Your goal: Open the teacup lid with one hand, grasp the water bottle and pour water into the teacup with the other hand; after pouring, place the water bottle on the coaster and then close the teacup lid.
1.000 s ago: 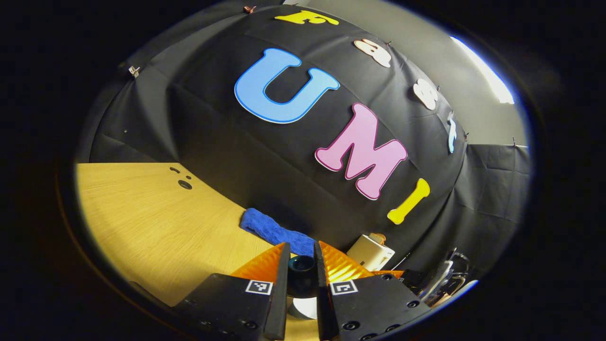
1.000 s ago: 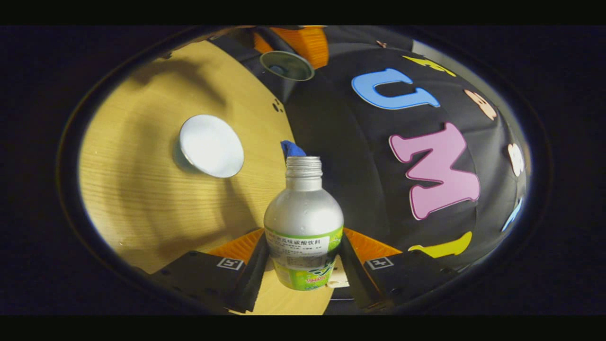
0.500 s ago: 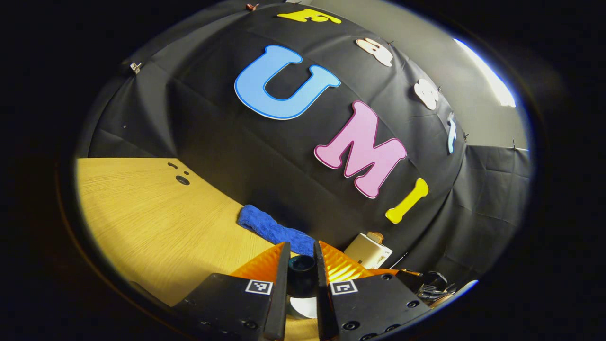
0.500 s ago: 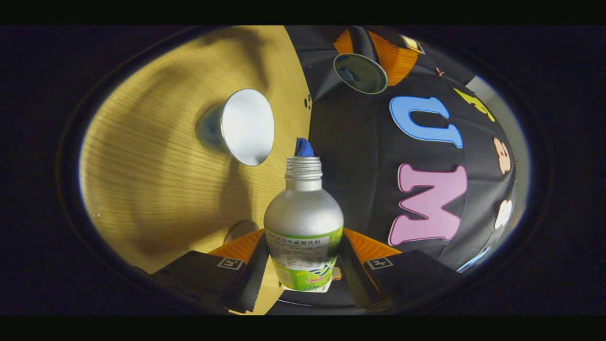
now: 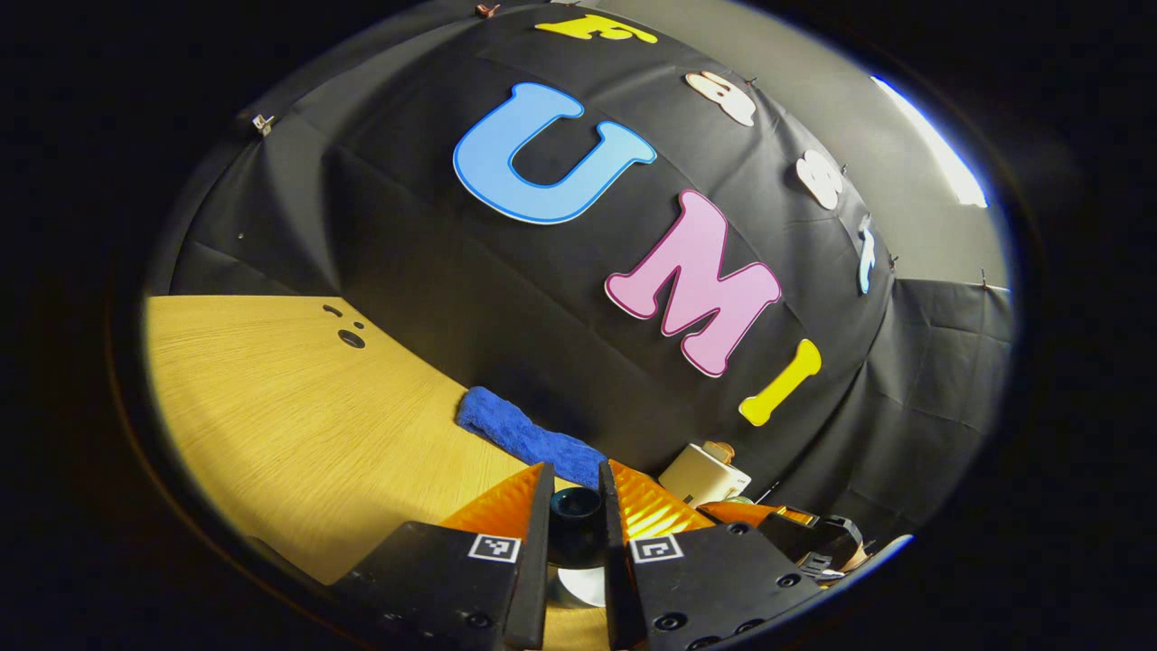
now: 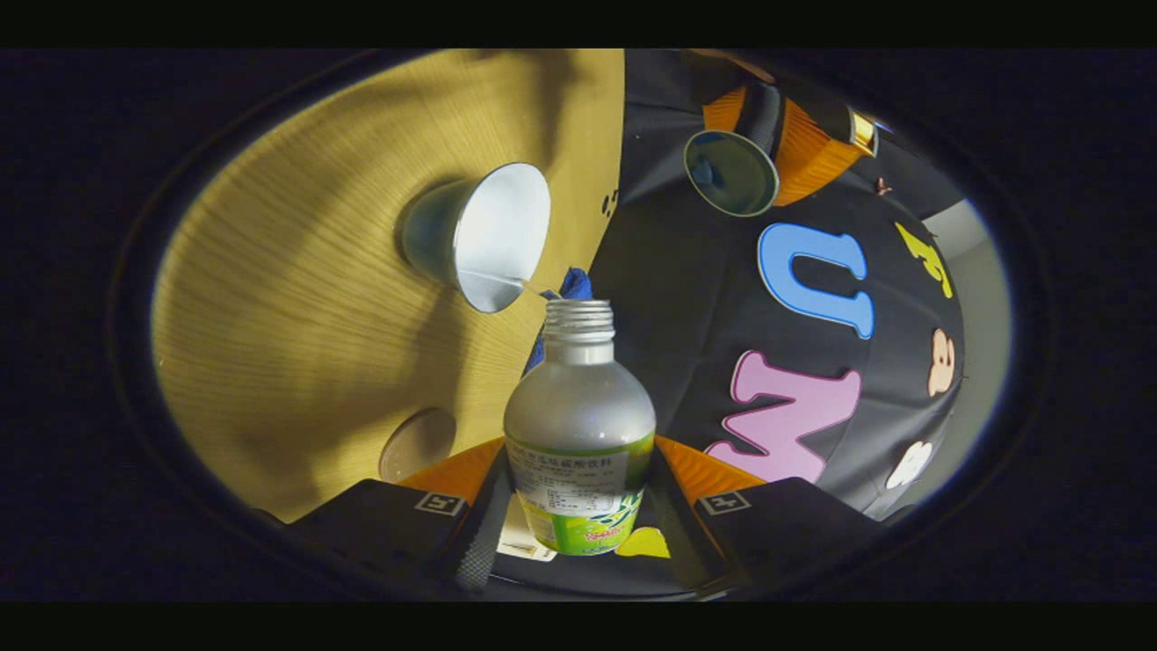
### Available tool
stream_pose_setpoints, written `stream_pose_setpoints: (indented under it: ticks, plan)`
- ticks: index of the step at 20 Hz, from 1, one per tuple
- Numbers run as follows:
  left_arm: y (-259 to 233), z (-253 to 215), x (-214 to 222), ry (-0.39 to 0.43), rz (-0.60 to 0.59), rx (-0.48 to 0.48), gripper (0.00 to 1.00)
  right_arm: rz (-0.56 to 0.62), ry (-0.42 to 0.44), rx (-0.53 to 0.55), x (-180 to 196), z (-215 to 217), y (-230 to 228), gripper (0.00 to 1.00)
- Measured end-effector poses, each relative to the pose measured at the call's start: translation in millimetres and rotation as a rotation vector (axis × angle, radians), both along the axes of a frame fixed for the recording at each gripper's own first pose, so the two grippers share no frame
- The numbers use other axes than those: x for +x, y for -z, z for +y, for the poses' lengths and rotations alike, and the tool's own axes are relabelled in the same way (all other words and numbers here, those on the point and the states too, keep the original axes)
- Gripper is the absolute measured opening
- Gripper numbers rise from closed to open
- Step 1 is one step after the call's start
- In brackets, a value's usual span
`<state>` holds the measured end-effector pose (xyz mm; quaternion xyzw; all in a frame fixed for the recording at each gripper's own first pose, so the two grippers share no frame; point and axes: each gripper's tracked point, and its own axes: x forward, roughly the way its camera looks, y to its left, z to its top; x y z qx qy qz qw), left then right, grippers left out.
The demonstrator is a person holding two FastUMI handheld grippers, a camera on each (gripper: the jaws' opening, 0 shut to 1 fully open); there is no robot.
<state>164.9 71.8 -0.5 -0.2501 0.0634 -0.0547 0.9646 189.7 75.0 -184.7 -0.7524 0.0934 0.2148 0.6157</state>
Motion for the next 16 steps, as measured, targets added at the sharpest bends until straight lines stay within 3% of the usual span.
stream_pose_setpoints:
  ticks: [16]
  plan:
    - [-1.8, -6.6, -1.1, 0.015, 0.005, 0.000, 0.30, -0.171, -0.200, -0.254, 13.5, 15.8, -41.0, 0.78]
